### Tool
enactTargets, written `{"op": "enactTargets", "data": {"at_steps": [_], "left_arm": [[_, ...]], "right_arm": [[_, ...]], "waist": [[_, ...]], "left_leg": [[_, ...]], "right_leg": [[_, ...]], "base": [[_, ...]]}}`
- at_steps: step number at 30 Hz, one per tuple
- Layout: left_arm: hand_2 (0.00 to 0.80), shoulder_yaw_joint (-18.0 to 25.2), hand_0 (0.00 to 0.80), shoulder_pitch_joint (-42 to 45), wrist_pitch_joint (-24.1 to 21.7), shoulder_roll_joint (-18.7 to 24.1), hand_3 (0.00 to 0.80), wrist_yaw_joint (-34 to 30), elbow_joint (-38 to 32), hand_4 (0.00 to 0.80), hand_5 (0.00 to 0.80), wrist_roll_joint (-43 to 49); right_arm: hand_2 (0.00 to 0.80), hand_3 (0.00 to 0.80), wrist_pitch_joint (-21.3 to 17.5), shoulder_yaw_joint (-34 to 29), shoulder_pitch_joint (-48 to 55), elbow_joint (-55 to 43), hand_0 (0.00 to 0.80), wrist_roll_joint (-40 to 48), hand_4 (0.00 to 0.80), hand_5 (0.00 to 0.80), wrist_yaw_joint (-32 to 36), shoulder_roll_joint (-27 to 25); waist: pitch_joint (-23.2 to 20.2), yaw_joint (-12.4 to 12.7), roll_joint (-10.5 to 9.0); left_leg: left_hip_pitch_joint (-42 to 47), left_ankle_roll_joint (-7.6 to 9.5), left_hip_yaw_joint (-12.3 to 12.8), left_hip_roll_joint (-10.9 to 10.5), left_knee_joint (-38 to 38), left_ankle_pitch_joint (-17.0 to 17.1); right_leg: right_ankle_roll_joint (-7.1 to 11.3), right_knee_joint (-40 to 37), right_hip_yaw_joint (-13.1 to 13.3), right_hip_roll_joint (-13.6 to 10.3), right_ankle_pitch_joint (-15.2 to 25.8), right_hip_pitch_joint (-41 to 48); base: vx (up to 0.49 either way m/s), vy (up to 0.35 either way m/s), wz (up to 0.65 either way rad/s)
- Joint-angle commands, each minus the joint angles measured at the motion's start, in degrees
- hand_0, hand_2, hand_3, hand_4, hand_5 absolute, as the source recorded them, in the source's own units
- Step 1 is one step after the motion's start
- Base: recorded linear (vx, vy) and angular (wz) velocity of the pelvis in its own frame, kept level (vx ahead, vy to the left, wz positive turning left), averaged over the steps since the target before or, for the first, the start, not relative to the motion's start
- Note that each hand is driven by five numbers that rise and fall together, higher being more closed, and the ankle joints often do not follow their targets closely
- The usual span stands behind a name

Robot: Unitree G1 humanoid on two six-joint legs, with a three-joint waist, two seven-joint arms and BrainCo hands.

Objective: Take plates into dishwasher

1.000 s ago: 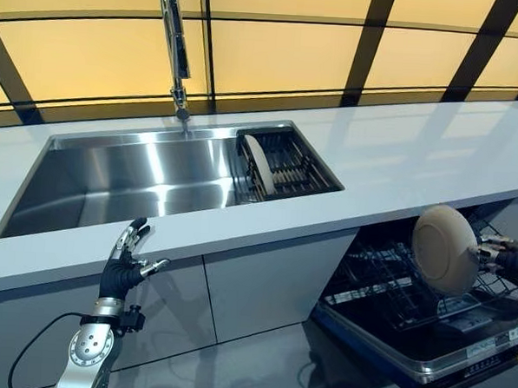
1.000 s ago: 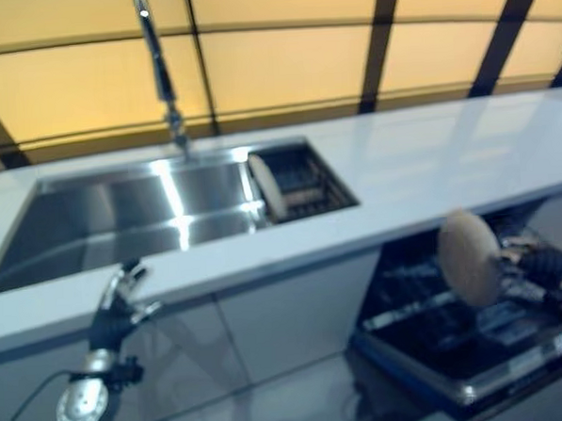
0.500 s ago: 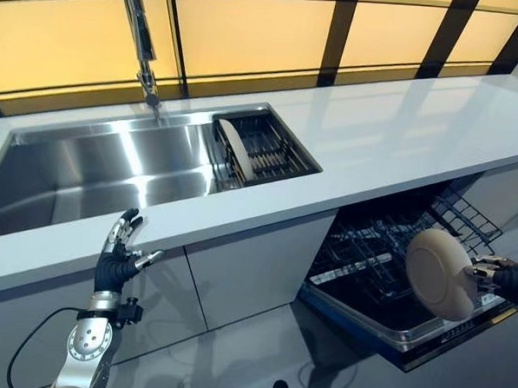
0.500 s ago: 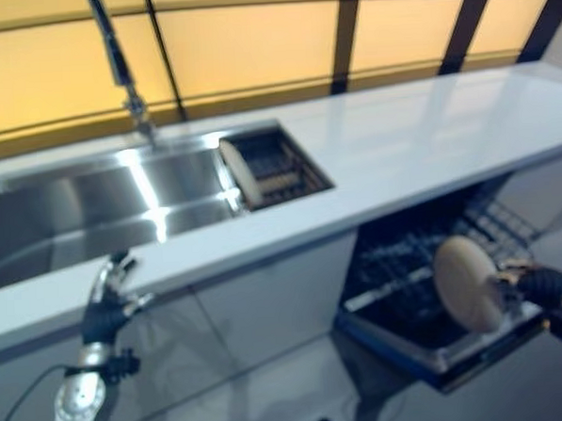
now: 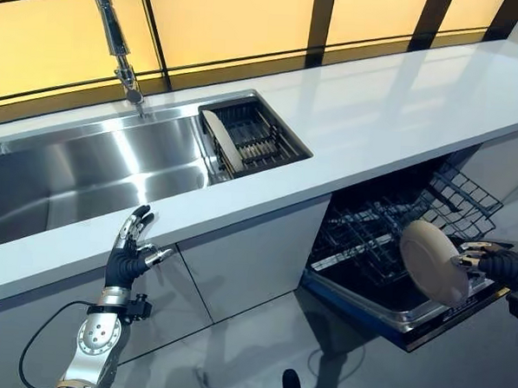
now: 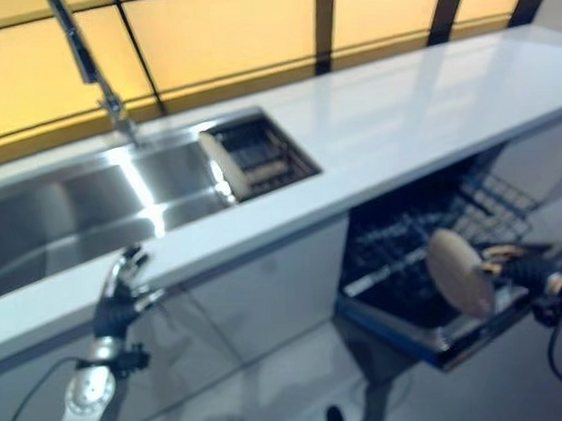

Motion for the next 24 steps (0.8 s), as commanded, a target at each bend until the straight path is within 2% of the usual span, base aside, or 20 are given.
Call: {"op": "enactTargets", "data": {"at_steps": [1, 13, 24], "left_arm": [[0.000, -0.58, 0.000, -6.77, 0.49, -0.08, 0.000, 0.68, 5.20, 0.000, 0.000, -1.35], [0.000, -1.89, 0.000, -7.67, 0.41, -0.96, 0.000, 1.28, 5.64, 0.000, 0.000, -1.21], [0.000, -3.16, 0.000, -9.13, 0.43, -1.06, 0.000, 2.48, 5.08, 0.000, 0.000, -0.40]], "right_arm": [[0.800, 0.800, -3.00, 3.37, -9.58, -2.40, 0.800, -0.81, 0.800, 0.800, -2.02, 1.98], [0.800, 0.800, -2.34, 7.66, -14.04, -4.65, 0.800, -3.28, 0.800, 0.800, -4.26, 4.51], [0.800, 0.800, -1.64, 12.46, -19.24, -1.62, 0.800, -5.04, 0.800, 0.800, -5.12, 4.93]], "waist": [[-0.07, -1.15, -1.96], [0.51, -0.35, -1.01], [1.43, 0.80, -0.13]], "left_leg": [[2.01, 0.57, -3.26, 0.37, 1.28, -2.66], [1.40, 0.56, -4.14, -0.07, 1.25, -2.35], [0.76, 0.47, -5.01, -0.39, 1.35, -1.93]], "right_leg": [[0.69, 2.35, -0.05, -1.34, -0.32, 2.17], [0.48, 2.50, -0.61, -1.87, -0.59, 2.06], [0.27, 2.69, -1.21, -2.37, -0.71, 1.90]], "base": [[-0.013, 0.019, 0.08], [0.000, 0.005, 0.02], [0.000, -0.009, 0.01]]}}
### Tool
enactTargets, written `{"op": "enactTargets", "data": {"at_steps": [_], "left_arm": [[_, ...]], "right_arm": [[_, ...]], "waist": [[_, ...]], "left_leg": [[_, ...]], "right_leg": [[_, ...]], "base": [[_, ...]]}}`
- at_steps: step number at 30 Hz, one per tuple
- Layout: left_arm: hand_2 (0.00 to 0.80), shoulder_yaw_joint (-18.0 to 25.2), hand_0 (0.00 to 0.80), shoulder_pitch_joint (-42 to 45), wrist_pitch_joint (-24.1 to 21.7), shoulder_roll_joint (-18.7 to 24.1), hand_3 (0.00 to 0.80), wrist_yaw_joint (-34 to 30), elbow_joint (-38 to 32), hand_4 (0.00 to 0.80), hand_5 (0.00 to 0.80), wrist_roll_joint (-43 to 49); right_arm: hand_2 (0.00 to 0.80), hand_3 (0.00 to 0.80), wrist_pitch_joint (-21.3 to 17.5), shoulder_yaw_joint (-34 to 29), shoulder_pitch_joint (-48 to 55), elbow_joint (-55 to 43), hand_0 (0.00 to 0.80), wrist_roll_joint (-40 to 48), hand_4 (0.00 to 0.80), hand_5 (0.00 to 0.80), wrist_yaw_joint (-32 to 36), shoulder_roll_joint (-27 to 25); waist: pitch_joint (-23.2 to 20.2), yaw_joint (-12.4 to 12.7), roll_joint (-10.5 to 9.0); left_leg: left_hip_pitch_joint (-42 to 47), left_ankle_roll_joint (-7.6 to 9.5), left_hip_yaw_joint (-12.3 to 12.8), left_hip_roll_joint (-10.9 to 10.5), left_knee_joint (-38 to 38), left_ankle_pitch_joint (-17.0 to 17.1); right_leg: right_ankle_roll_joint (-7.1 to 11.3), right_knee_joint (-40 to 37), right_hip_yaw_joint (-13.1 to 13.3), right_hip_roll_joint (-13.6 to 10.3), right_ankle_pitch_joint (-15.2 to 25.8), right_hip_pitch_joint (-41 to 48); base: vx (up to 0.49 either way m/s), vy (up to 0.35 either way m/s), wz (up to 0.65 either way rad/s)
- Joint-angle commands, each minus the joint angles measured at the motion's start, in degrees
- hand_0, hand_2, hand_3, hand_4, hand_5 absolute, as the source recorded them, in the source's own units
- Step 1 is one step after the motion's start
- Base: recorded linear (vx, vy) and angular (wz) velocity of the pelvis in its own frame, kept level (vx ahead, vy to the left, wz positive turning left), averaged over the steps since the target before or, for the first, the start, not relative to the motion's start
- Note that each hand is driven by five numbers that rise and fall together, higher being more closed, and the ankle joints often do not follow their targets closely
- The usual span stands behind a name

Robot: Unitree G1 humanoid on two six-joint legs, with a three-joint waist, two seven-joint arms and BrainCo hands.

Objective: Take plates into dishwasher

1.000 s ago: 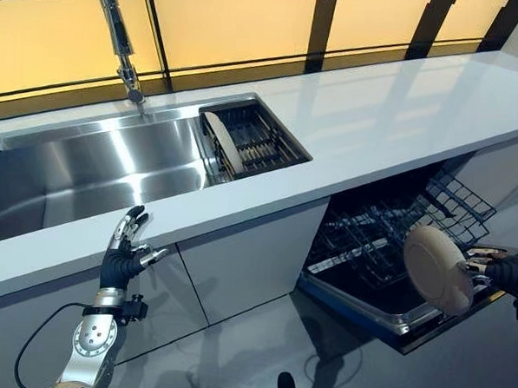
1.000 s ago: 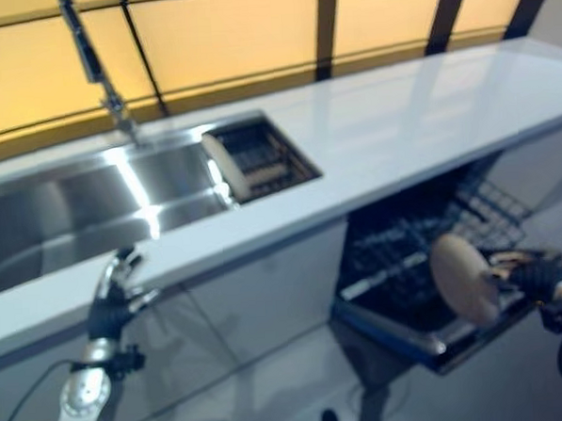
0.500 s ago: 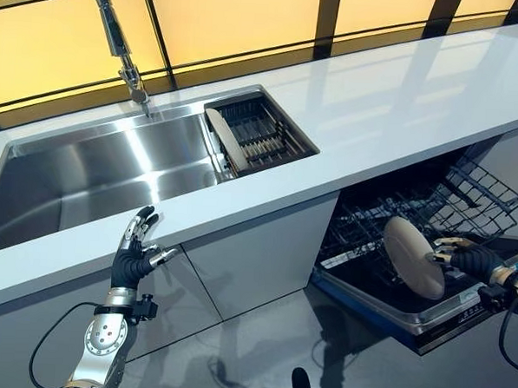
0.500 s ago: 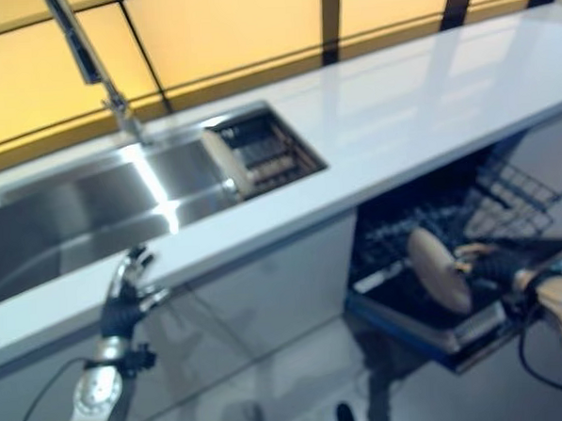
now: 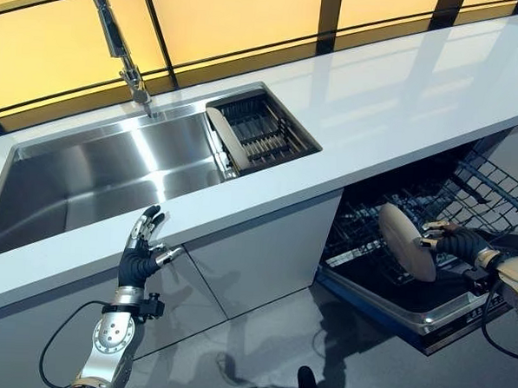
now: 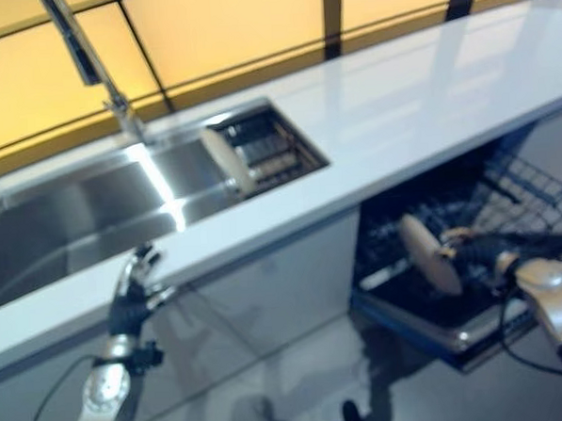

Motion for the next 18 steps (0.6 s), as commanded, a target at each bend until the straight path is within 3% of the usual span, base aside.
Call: {"op": "enactTargets", "data": {"at_steps": [1, 10, 18], "left_arm": [[0.000, -1.17, 0.000, -7.55, 0.79, 1.53, 0.000, 1.72, 4.77, 0.000, 0.000, -0.54], [0.000, -1.63, 0.000, -8.55, 0.10, 1.61, 0.000, 1.64, 5.39, 0.000, 0.000, -0.61], [0.000, -2.30, 0.000, -9.83, 0.04, 2.79, 0.000, 3.13, 3.71, 0.000, 0.000, 0.48]], "right_arm": [[0.800, 0.800, -1.77, 3.93, -8.31, 0.44, 0.800, 0.74, 0.800, 0.800, -0.62, 1.29], [0.800, 0.800, -0.55, 6.31, -10.51, 2.47, 0.800, -2.41, 0.800, 0.800, 0.48, 1.29], [0.800, 0.800, 0.61, 9.07, -10.91, 6.55, 0.800, -12.29, 0.800, 0.800, -1.28, -0.51]], "waist": [[0.50, 0.36, -3.19], [0.71, 0.79, -2.81], [1.69, 1.08, -2.57]], "left_leg": [[1.01, 0.42, -4.19, -0.30, 1.36, -1.74], [0.77, 0.20, -4.76, -0.29, 1.23, -1.51], [0.43, 0.10, -5.00, -0.27, 1.14, -1.14]], "right_leg": [[1.44, 2.73, -0.54, -2.34, -1.89, 1.80], [1.39, 2.88, -0.99, -2.53, -2.07, 1.77], [1.48, 2.84, -1.22, -2.50, -1.79, 1.54]], "base": [[0.000, 0.000, 0.00], [0.002, -0.006, 0.01], [-0.012, -0.031, 0.05]]}}
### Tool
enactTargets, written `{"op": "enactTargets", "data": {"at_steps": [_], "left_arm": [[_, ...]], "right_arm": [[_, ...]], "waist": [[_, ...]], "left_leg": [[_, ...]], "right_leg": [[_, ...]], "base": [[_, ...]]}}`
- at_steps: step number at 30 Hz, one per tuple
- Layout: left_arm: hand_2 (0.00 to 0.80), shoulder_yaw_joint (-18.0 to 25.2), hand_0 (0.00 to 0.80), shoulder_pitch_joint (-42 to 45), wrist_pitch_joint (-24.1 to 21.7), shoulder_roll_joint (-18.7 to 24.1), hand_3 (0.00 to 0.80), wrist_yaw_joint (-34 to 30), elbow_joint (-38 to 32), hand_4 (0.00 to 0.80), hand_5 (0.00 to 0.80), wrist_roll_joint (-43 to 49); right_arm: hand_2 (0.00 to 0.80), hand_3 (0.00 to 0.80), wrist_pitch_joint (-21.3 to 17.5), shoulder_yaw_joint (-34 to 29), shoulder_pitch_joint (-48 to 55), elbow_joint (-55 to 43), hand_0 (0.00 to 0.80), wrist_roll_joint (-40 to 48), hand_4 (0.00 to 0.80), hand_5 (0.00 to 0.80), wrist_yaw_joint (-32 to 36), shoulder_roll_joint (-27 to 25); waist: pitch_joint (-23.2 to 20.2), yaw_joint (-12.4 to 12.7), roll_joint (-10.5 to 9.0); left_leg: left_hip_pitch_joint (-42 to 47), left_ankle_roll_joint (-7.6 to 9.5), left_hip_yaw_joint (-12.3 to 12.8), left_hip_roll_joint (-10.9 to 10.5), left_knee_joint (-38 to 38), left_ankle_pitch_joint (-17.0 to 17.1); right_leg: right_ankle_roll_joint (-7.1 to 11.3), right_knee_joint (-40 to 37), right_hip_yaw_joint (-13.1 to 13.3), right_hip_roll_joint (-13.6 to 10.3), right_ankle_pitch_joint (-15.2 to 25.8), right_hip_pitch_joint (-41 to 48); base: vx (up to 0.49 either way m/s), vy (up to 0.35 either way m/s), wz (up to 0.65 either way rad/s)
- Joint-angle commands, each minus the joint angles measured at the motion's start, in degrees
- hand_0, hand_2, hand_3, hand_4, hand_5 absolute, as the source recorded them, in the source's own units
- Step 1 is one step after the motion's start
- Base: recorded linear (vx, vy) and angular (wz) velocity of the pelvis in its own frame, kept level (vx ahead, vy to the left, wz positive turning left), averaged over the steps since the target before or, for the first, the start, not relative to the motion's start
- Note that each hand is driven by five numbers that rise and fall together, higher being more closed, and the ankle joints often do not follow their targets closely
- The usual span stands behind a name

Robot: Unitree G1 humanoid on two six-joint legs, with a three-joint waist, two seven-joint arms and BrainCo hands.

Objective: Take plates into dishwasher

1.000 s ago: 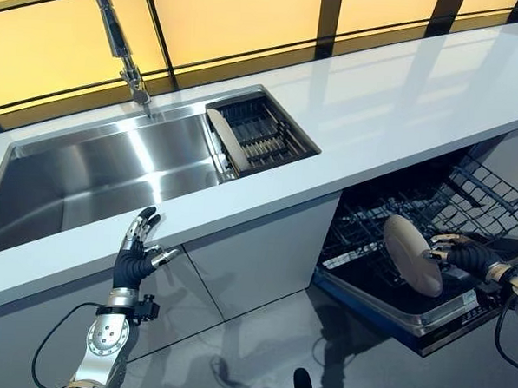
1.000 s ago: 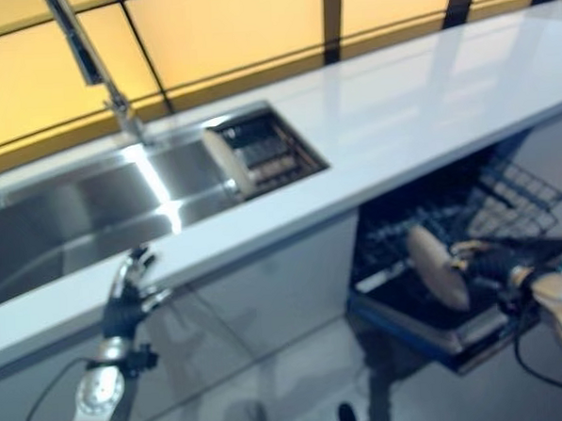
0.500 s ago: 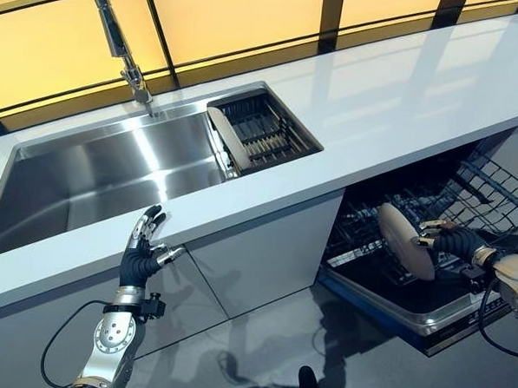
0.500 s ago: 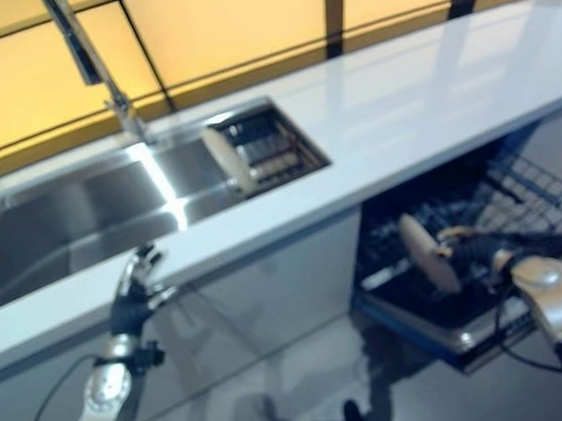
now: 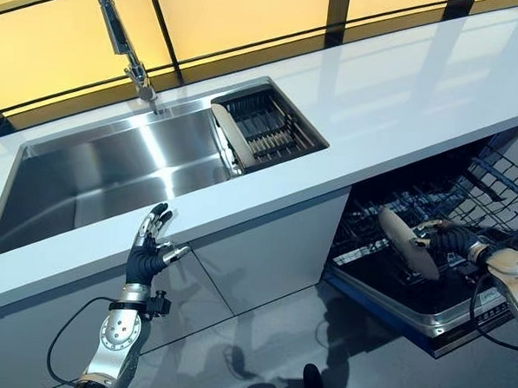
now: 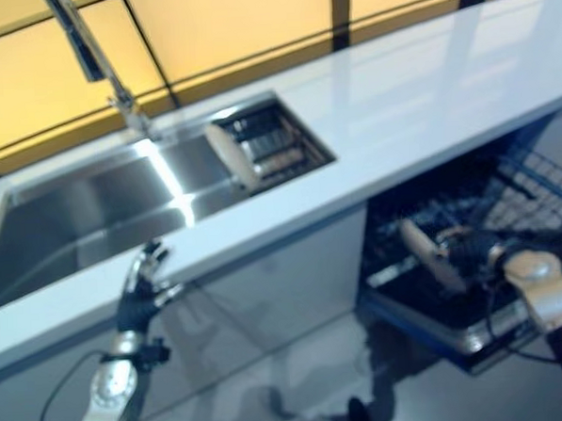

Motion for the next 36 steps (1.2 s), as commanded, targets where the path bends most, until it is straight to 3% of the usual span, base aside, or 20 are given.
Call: {"op": "enactTargets", "data": {"at_steps": [1, 11, 19, 20, 21, 22, 36], "left_arm": [[0.000, -0.37, 0.000, -8.15, 0.73, 3.00, 0.000, 3.03, 3.16, 0.000, 0.000, 0.59], [0.000, -1.12, 0.000, -9.42, 0.96, 4.53, 0.000, 2.83, 2.69, 0.000, 0.000, -0.50], [0.000, -2.10, 0.000, -10.85, 1.67, 4.68, 0.000, 3.02, 2.19, 0.000, 0.000, -0.35], [0.000, -2.23, 0.000, -11.05, 1.77, 4.76, 0.000, 3.16, 2.14, 0.000, 0.000, -0.38], [0.000, -2.33, 0.000, -11.15, 1.77, 4.80, 0.000, 3.31, 2.14, 0.000, 0.000, -0.36], [0.000, -2.46, 0.000, -11.48, 1.77, 5.07, 0.000, 3.37, 2.29, 0.000, 0.000, -0.69], [0.000, -0.92, 0.000, -10.35, 2.59, 4.74, 0.000, 2.68, 2.63, 0.000, 0.000, -0.43]], "right_arm": [[0.800, 0.800, -0.17, 4.48, -6.32, 1.45, 0.800, -4.11, 0.800, 0.800, -1.25, -0.68], [0.800, 0.800, -0.11, 7.04, -6.12, 5.78, 0.800, -9.96, 0.800, 0.800, -2.38, -1.90], [0.800, 0.800, 0.02, 8.35, -6.11, 9.79, 0.800, -11.68, 0.800, 0.800, -2.81, 0.80], [0.671, 0.671, 0.20, 8.44, -6.14, 9.96, 0.671, -11.65, 0.671, 0.671, -3.17, 1.02], [0.411, 0.411, 0.33, 8.46, -6.22, 9.98, 0.411, -11.69, 0.411, 0.411, -3.65, 1.13], [0.000, 0.000, 0.36, 8.46, -6.41, 10.25, 0.000, -11.46, 0.000, 0.000, -3.41, 1.42], [0.000, 0.000, 1.47, 5.30, -6.12, 5.81, 0.000, -5.21, 0.000, 0.000, -6.04, -0.64]], "waist": [[1.17, 0.92, -3.81], [1.82, 1.35, -3.81], [2.07, 2.03, -3.65], [2.10, 2.06, -3.64], [2.13, 2.06, -3.64], [2.19, 2.08, -3.59], [1.06, 1.53, -4.82]], "left_leg": [[1.29, -0.04, -3.77, -0.24, 1.07, -1.23], [1.08, -0.02, -4.06, -0.28, 0.90, -1.08], [0.88, 0.06, -4.34, -0.37, 0.88, -1.03], [0.85, 0.07, -4.36, -0.38, 0.88, -1.02], [0.84, 0.08, -4.34, -0.37, 0.87, -1.03], [0.82, 0.08, -4.31, -0.35, 0.85, -1.01], [1.43, 0.02, -4.16, 0.16, 0.56, -1.40]], "right_leg": [[1.52, 2.84, -0.62, -2.41, -1.78, 1.71], [1.75, 2.68, -0.98, -2.48, -1.61, 1.73], [1.79, 2.39, -1.21, -2.57, -1.54, 1.97], [1.77, 2.33, -1.22, -2.58, -1.51, 2.01], [1.77, 2.30, -1.24, -2.58, -1.51, 2.01], [1.76, 2.30, -1.26, -2.56, -1.53, 2.00], [1.59, 1.83, -0.89, -1.79, -1.65, 2.55]], "base": [[0.000, 0.000, 0.00], [-0.002, -0.003, 0.00], [0.000, 0.000, 0.00], [0.000, 0.000, 0.00], [0.000, 0.000, 0.00], [0.000, 0.000, 0.00], [0.000, -0.002, 0.02]]}}
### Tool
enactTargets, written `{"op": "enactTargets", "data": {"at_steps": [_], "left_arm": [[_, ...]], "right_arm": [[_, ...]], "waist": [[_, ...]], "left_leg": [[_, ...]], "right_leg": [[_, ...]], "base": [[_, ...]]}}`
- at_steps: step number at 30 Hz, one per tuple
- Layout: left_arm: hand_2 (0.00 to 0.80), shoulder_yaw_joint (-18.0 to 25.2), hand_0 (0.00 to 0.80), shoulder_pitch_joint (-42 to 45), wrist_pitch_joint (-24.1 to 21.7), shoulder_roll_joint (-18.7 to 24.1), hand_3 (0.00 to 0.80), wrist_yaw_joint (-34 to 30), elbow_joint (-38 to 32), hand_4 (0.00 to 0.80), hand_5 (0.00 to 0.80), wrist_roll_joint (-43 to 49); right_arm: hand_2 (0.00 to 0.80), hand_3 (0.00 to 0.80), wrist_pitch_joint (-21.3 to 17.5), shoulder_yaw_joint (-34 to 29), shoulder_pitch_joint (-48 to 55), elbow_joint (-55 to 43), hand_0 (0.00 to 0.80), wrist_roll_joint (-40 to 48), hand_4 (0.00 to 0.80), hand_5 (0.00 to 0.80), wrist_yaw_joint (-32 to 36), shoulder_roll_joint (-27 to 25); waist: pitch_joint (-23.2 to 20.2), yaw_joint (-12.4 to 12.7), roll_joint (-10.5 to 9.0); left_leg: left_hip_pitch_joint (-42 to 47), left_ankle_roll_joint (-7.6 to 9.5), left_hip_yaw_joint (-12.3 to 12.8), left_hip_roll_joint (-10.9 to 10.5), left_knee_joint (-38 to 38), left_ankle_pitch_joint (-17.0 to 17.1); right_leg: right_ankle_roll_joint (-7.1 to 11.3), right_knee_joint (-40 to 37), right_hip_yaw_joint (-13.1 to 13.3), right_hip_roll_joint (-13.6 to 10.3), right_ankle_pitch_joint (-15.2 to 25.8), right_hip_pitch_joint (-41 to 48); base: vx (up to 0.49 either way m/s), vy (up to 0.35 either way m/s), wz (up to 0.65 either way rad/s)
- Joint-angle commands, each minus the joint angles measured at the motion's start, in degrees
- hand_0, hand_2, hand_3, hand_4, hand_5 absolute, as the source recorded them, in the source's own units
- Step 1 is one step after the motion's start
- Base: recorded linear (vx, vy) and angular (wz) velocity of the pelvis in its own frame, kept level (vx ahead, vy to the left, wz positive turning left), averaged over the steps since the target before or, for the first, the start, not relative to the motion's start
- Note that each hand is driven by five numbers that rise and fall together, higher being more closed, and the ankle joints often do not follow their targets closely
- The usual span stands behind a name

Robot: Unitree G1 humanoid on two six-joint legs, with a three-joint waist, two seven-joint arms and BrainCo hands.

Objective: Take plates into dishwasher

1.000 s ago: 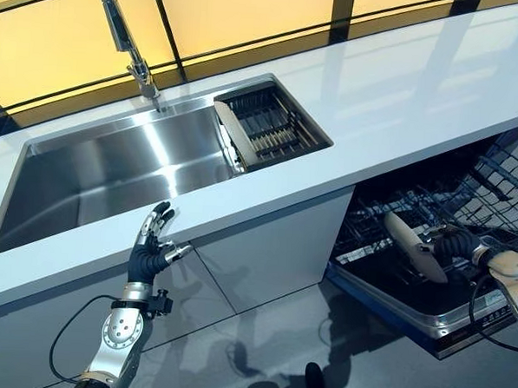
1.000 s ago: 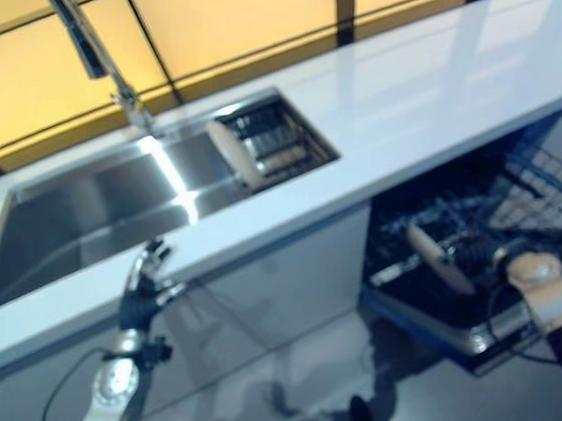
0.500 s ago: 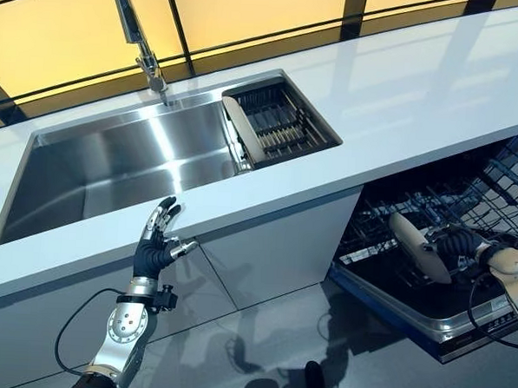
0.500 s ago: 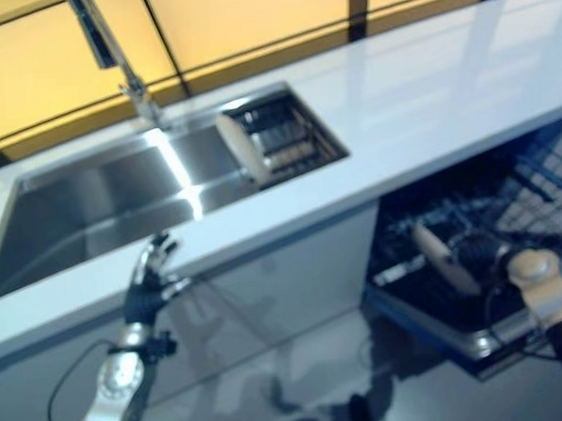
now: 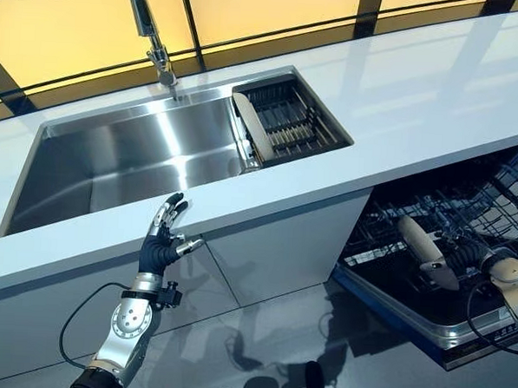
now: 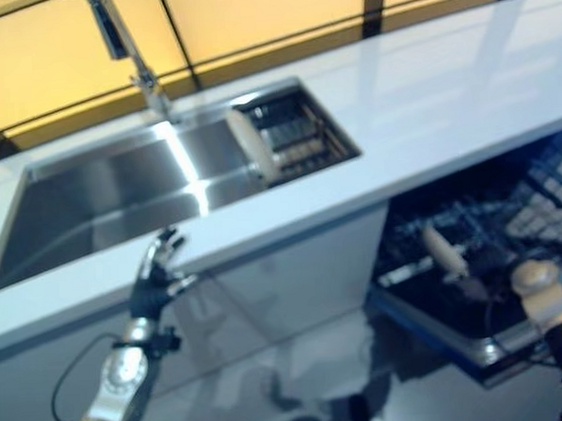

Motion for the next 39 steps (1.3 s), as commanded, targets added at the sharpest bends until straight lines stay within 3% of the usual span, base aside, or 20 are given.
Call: {"op": "enactTargets", "data": {"at_steps": [1, 9, 16, 22, 29, 39], "left_arm": [[0.000, 2.98, 0.000, -6.73, 1.61, 3.68, 0.000, 1.52, 4.57, 0.000, 0.000, -0.60], [0.000, 4.23, 0.000, -4.76, 1.85, 3.09, 0.000, 0.82, 5.40, 0.000, 0.000, -0.17], [0.000, 4.27, 0.000, -3.31, 2.11, 2.94, 0.000, 0.11, 6.16, 0.000, 0.000, -0.13], [0.000, 4.56, 0.000, -2.38, 2.08, 2.75, 0.000, -0.84, 7.62, 0.000, 0.000, -0.19], [0.000, 4.98, 0.000, -1.63, 2.79, 2.30, 0.000, -1.45, 8.35, 0.000, 0.000, 0.03], [0.000, 5.94, 0.000, -1.28, 4.78, 1.57, 0.000, -1.21, 9.28, 0.000, 0.000, -0.45]], "right_arm": [[0.000, 0.000, -0.29, 0.93, -3.28, -2.47, 0.000, 3.48, 0.000, 0.000, -1.49, -2.00], [0.000, 0.000, -0.72, -2.25, -3.00, -4.38, 0.000, 6.66, 0.000, 0.000, -0.82, -5.87], [0.000, 0.000, -3.08, -1.50, -7.31, -1.81, 0.000, 12.07, 0.000, 0.000, 1.29, -11.60], [0.000, 0.000, -4.68, -0.26, -13.86, 0.07, 0.000, 17.56, 0.000, 0.000, -1.37, -15.68], [0.000, 0.000, -3.62, 0.92, -18.48, -0.89, 0.000, 23.08, 0.000, 0.000, -3.09, -16.63], [0.000, 0.000, 0.17, 3.24, -24.09, -1.53, 0.000, 26.50, 0.000, 0.000, -6.04, -12.72]], "waist": [[-0.37, -1.21, -4.34], [-1.67, -1.88, -5.53], [-3.11, -1.85, -6.64], [-4.64, -1.30, -8.01], [-6.03, -0.35, -8.86], [-7.02, 1.94, -9.30]], "left_leg": [[2.03, -0.11, -2.71, 0.25, 0.56, -1.60], [2.76, -0.28, -2.21, 0.63, 0.33, -1.95], [3.45, -0.47, -2.01, 0.87, 0.27, -2.15], [3.86, -0.50, -2.37, 1.08, 0.21, -2.32], [3.91, -0.38, -3.10, 1.13, 0.20, -2.35], [3.65, -0.18, -4.82, 0.96, 0.15, -2.27]], "right_leg": [[1.67, 1.77, 0.46, -1.63, -1.61, 2.43], [1.65, 1.45, 1.07, -1.11, -1.71, 2.91], [1.55, 1.26, 1.37, -0.58, -1.86, 3.65], [1.49, 1.11, 1.37, -0.09, -2.02, 4.35], [1.46, 0.95, 0.83, -0.06, -2.19, 5.02], [1.35, 0.55, -0.66, -0.43, -2.36, 5.93]], "base": [[0.032, 0.000, 0.00], [0.004, 0.001, 0.00], [0.036, 0.007, 0.00], [0.032, -0.006, -0.02], [0.024, -0.006, 0.00], [0.005, -0.002, 0.01]]}}
